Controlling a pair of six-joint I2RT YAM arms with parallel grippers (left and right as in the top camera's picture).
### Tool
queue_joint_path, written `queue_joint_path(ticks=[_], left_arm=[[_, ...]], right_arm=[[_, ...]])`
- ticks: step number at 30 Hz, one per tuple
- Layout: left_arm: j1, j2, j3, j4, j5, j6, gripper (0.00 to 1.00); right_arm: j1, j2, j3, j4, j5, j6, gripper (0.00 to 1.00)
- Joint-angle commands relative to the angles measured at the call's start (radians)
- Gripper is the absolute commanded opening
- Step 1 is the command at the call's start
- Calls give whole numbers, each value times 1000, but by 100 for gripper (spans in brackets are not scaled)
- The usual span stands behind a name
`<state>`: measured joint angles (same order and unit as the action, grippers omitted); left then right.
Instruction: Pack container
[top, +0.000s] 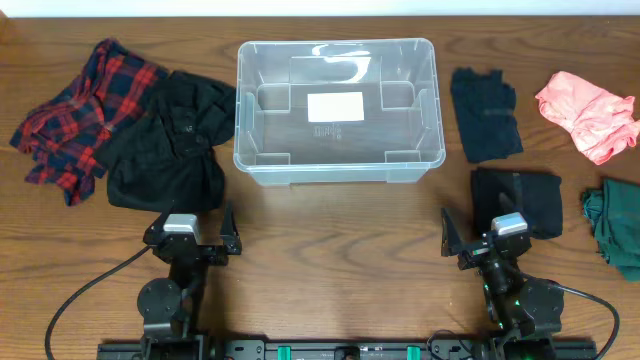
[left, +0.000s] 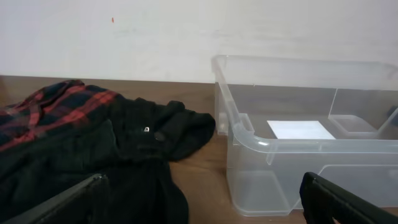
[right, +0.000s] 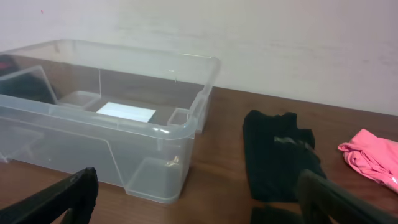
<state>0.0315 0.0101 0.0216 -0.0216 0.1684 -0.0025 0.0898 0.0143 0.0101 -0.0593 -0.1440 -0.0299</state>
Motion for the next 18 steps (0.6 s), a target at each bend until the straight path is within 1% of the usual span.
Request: queue_joint_path(ticks=[1,9,11,13,18], left_arm=[[-3,-5,-18,-33,6,6,98],[-3,-5,-18,-32,5,7,98],[-3,-5,-18,-13,-51,48,98],[-3,-5,-18,-8,-96,58,98],[-3,-5,-18,-45,-99,58,98]], right_arm=[[-14,-8,-5,-2,6,14,99],[-14,-8,-5,-2,6,14,99],[-14,-8,-5,-2,6,14,99],[-14,-8,-5,-2,6,14,99],[-14,-8,-5,-2,6,14,99]])
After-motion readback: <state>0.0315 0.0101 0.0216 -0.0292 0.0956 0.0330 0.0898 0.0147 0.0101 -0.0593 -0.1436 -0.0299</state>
